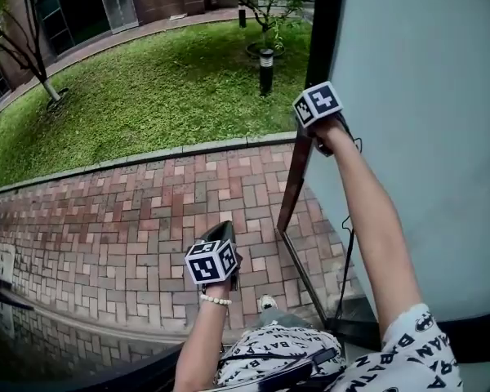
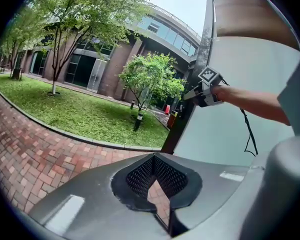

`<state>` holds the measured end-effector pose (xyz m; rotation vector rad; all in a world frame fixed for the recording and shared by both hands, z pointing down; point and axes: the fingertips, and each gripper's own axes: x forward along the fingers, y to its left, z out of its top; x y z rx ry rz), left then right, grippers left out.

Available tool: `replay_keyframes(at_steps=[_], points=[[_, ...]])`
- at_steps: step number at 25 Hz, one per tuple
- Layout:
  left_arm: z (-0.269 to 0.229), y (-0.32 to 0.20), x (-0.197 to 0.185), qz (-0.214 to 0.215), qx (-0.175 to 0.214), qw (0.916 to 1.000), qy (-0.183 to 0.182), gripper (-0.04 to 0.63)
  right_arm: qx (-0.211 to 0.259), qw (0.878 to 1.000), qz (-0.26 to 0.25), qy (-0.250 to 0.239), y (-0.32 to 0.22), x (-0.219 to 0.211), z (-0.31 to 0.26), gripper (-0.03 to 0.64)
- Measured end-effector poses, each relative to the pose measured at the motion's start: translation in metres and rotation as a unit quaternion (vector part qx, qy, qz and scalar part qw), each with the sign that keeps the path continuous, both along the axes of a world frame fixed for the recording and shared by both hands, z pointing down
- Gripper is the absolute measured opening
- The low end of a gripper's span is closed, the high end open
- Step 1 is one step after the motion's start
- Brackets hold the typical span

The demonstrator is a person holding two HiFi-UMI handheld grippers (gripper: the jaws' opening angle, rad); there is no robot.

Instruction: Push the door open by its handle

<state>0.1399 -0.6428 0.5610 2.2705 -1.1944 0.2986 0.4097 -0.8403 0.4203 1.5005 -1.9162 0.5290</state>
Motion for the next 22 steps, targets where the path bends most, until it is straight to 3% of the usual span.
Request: replay_keyframes(at_steps=[8,22], points=[[0.009,-0.032,0.027,0.017,-0.015,0.9997,-0.004,-0.012,0.002,0.998,0.058,-0.003,-0.008,0.088,-0.004,0.026],[0.011,-0.063,0.068,0.044,-0.023,0.9988,-0.001,-0.012,0.0,0.991,0.134,0.0,-0.002,0.202,-0.009,0.026]])
